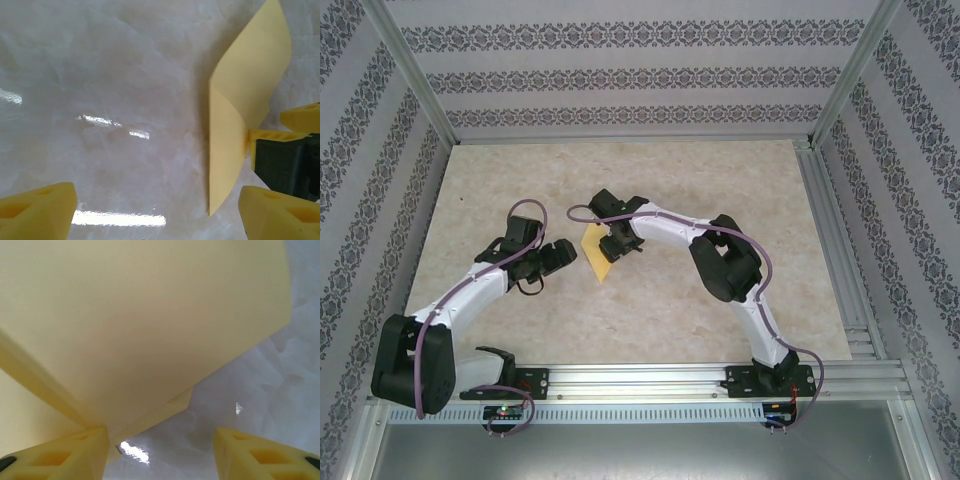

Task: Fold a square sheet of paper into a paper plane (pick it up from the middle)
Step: Fold the wing for the fifth time at the center of the table.

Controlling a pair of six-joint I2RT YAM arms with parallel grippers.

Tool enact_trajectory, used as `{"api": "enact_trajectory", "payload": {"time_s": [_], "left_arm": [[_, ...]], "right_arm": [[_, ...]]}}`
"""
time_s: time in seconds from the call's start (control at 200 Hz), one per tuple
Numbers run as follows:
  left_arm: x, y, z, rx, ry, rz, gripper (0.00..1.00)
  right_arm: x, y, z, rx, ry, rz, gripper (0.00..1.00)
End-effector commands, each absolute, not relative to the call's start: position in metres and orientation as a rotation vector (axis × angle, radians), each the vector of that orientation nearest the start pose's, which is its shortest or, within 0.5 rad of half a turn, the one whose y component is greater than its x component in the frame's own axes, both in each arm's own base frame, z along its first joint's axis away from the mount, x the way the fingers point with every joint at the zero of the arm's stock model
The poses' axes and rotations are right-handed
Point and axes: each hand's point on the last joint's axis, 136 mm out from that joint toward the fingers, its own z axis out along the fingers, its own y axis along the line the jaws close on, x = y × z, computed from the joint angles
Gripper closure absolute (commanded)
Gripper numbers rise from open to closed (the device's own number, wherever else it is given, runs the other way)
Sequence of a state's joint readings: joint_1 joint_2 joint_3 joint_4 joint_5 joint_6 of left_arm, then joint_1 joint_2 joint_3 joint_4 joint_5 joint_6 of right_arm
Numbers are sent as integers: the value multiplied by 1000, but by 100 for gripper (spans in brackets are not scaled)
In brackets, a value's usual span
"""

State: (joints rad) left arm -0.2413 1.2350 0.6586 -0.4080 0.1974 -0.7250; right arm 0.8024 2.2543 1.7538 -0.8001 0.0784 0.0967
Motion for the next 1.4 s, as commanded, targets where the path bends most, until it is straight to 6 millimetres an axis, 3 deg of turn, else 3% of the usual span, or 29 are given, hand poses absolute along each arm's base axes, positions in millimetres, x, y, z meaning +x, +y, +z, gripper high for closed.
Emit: {"api": "enact_trajectory", "payload": {"time_s": [0.0,0.225,0.365,0.575,0.689,0.949,1.174,1.394], "left_arm": [[296,-107,79,-574,2560,-642,15],[296,-124,75,-524,2579,-771,17],[303,-148,72,-479,2576,-952,28],[319,-167,65,-438,2555,-1087,48],[328,-170,58,-425,2561,-1095,56],[340,-176,42,-392,2580,-1108,61],[347,-182,42,-332,2553,-1141,67],[351,-186,44,-296,2512,-1180,80]], "right_arm": [[359,338,11,-1037,2688,-22,42],[357,330,9,-1093,2673,-59,42],[355,332,9,-1103,2663,6,42],[355,331,5,-1078,2681,74,42],[354,330,3,-1068,2687,90,43],[355,326,2,-1049,2696,98,43],[356,325,2,-1025,2703,122,44],[359,323,9,-978,2702,173,45]]}}
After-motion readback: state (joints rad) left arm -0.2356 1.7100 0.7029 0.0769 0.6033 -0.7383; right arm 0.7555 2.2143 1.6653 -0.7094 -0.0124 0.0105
